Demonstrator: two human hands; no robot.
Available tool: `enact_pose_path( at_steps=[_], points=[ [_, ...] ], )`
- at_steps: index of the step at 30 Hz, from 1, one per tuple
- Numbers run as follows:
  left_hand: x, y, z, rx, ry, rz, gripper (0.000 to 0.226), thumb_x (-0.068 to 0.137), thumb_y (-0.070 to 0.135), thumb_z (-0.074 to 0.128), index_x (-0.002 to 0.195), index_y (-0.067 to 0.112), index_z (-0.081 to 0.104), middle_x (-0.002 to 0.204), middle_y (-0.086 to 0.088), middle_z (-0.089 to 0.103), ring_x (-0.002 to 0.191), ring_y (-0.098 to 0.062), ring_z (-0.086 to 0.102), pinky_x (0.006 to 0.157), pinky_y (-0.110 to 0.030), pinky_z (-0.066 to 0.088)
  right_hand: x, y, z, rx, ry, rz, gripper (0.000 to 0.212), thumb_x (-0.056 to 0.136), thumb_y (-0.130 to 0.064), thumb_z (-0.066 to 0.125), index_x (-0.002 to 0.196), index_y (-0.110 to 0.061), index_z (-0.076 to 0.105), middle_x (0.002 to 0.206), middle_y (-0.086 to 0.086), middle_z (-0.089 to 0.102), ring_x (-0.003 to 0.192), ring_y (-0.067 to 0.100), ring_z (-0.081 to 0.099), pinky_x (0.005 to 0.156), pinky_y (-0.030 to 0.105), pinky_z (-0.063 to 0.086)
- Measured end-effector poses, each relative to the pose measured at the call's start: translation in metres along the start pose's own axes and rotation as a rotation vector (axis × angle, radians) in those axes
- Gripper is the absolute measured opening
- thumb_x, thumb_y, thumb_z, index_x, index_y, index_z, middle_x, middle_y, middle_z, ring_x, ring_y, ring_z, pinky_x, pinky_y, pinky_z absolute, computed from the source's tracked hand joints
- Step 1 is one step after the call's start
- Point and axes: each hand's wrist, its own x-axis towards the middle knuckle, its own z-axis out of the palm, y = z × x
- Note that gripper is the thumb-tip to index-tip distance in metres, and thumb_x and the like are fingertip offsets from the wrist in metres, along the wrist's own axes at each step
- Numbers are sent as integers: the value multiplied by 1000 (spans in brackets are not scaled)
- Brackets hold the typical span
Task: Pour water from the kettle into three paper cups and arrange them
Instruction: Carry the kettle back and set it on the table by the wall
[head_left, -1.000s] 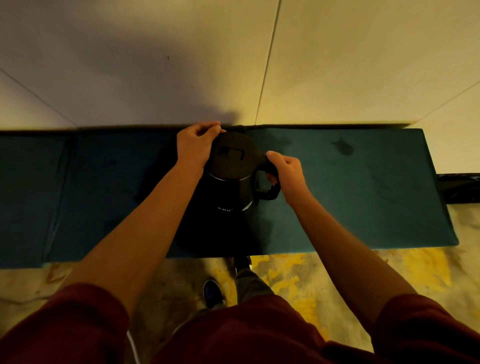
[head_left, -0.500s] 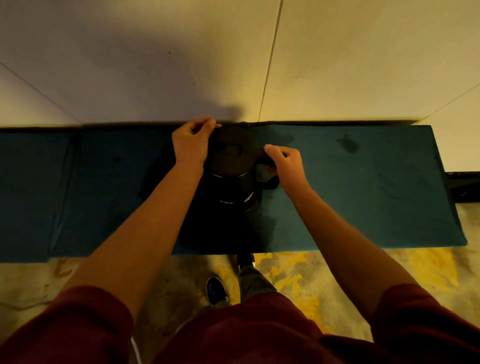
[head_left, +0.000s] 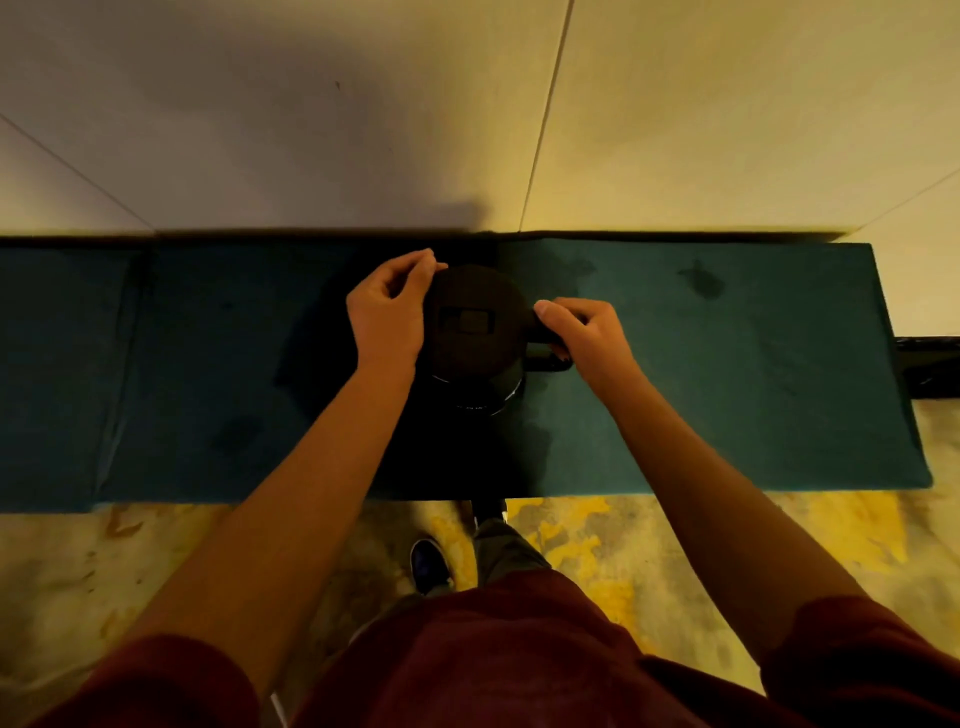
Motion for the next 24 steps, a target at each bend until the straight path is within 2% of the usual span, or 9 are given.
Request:
enact_pose_path(
  at_steps=[4, 9, 11, 13, 18, 21, 24],
  points=[
    [1, -1, -1, -1, 27, -8, 17, 88, 31, 70, 100, 20, 77, 91, 9, 78, 89, -5, 72, 81, -22, 58, 5, -2, 2, 8, -3, 15, 60, 85, -47, 63, 64, 8, 50, 58, 16, 42, 53, 21, 42, 53, 32, 32],
    [7, -1, 1, 1, 51, -51, 17, 89, 31, 69, 99, 20, 77, 91, 7, 77, 89, -5, 71, 82, -24, 57, 9, -2, 8, -8, 27, 36, 50, 90, -37, 65, 58, -3, 50, 57, 13, 40, 53, 20, 42, 54, 34, 32],
    [0, -4, 8, 38, 24, 7, 14, 89, 30, 68, 98, 22, 76, 90, 8, 77, 88, -2, 70, 80, -18, 55, 5, 3, -2, 0, 7, 71, 47, 95, -30, 64, 60, 1, 56, 58, 13, 45, 54, 19, 45, 55, 34, 35],
    [-10, -8, 12, 114, 8, 67, 12, 89, 35, 66, 94, 30, 75, 90, 12, 76, 88, 1, 69, 78, -13, 53, -3, 8, -9, -28, -20, 63, 52, 95, -32, 62, 68, 12, 58, 60, 16, 47, 57, 21, 46, 57, 37, 36],
    [-9, -15, 5, 118, 46, 26, 19, 89, 39, 63, 95, 27, 76, 92, 13, 75, 89, 0, 69, 87, -32, 58, 2, 6, -6, -60, -59, 7, 63, 89, -46, 59, 73, 15, 55, 61, 29, 48, 59, 25, 48, 59, 41, 39],
    [-10, -13, 6, 146, 42, 25, 18, 88, 42, 63, 93, 30, 76, 91, 16, 75, 87, 1, 68, 86, -33, 58, 0, 7, -7, -66, -73, 28, 63, 87, -51, 59, 73, 10, 58, 63, 19, 49, 59, 24, 50, 60, 40, 39],
    [-10, -13, 4, 159, 52, 35, 12, 89, 40, 63, 87, 35, 74, 89, 13, 75, 86, -1, 69, 84, -32, 59, -1, 11, -4, -63, -60, 33, 62, 87, -53, 59, 73, 8, 58, 64, 17, 49, 59, 24, 50, 60, 38, 38]
  ],
)
